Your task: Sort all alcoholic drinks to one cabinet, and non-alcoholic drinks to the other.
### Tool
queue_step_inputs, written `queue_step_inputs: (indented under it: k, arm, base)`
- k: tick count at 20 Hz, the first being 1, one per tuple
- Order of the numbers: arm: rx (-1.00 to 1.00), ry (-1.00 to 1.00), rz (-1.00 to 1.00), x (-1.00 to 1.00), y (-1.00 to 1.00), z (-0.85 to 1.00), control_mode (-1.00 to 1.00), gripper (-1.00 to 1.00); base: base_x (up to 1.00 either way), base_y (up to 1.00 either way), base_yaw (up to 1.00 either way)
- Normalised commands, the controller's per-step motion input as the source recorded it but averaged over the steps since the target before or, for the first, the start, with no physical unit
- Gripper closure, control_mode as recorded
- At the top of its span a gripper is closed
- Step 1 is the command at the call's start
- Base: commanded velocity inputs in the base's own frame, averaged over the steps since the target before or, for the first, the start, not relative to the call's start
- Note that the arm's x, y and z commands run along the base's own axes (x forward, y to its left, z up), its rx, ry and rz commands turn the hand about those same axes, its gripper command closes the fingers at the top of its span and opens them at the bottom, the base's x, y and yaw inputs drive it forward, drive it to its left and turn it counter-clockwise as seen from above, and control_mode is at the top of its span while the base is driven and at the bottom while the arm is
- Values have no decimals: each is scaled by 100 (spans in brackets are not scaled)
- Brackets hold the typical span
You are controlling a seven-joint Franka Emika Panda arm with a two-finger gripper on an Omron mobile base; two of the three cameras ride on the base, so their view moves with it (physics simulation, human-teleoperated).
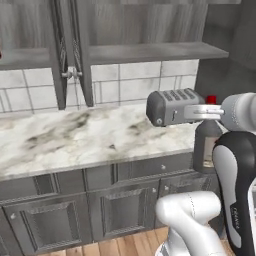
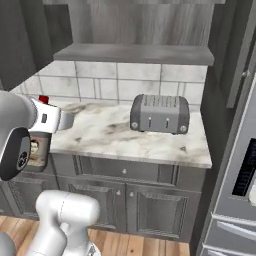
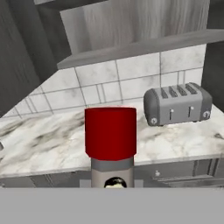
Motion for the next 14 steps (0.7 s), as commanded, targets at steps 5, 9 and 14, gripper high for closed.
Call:
queue_step_inputs:
  k: [5,9,14]
  arm:
    - [0,0,0,0,0,0,100,100]
    - [0,0,0,0,0,0,100,100]
    - [0,0,0,0,0,0,100,100]
  base:
    - [58,-55,0]
    - [66,-32,0]
    - [66,-30,0]
